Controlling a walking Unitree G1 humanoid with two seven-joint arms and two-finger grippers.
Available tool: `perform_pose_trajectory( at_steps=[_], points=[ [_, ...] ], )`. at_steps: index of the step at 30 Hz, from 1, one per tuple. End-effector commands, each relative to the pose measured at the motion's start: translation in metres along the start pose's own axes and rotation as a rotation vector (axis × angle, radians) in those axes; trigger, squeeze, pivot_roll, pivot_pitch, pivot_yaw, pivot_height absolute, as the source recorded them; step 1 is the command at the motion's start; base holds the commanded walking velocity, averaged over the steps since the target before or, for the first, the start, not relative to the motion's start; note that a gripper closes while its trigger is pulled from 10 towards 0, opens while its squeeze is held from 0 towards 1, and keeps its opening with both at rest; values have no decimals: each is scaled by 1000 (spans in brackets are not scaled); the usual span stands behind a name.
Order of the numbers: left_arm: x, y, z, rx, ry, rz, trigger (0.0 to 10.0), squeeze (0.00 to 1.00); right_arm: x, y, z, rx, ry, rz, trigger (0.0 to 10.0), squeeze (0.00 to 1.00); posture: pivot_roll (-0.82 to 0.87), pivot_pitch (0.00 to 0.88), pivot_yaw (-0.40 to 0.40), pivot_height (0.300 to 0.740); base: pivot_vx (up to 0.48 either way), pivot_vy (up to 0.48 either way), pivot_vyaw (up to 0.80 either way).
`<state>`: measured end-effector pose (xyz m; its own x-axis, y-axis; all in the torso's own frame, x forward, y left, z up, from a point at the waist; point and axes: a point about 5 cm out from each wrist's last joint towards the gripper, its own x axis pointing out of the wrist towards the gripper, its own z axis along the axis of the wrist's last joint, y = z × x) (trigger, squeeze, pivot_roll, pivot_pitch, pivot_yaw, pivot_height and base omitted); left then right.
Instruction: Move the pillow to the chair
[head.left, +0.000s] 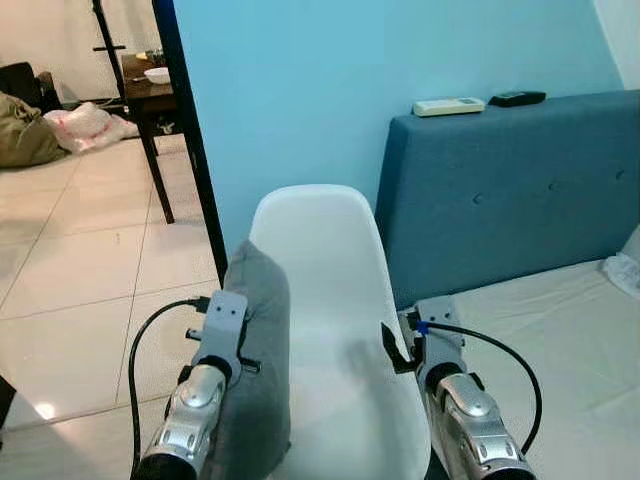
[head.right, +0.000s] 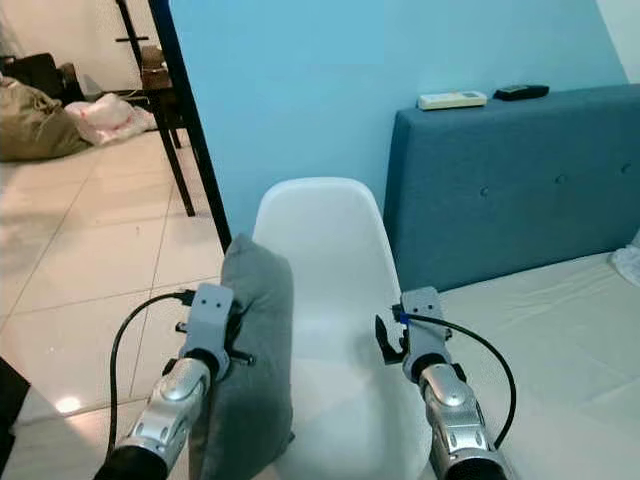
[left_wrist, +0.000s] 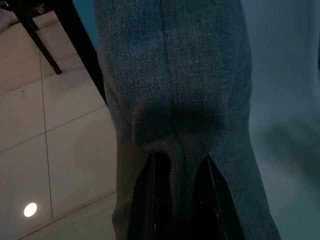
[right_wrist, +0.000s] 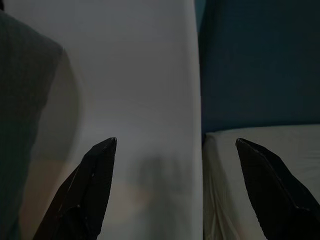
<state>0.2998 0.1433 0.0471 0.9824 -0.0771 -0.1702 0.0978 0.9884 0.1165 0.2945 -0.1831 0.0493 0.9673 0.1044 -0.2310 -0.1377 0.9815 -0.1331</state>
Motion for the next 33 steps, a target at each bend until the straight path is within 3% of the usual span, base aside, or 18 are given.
perform_pose_trajectory(
  at_steps=[1,9,11,16,33],
  points=[
    [0,3,8,-15,-36,13,10000,0,1,2,2,-1,-9,14,10000,0,-135,25,25,740,0,0,0],
    [-9,-9,10,-128,-74,-76,10000,0,2,3,1,6,18,7,10000,0,-138,30,22,730,0,0,0],
    [-10,-18,20,-187,-126,-137,10000,0,2,2,4,14,9,6,10000,0,-139,30,21,715,0,0,0],
    [-8,-27,36,-230,-193,-203,10000,0,3,2,7,9,-4,13,10000,0,-141,31,19,695,0,0,0],
    [-1,-23,48,-217,-226,-221,10000,0,1,8,10,7,-11,37,10000,0,-154,42,21,595,0,0,0]
  ],
)
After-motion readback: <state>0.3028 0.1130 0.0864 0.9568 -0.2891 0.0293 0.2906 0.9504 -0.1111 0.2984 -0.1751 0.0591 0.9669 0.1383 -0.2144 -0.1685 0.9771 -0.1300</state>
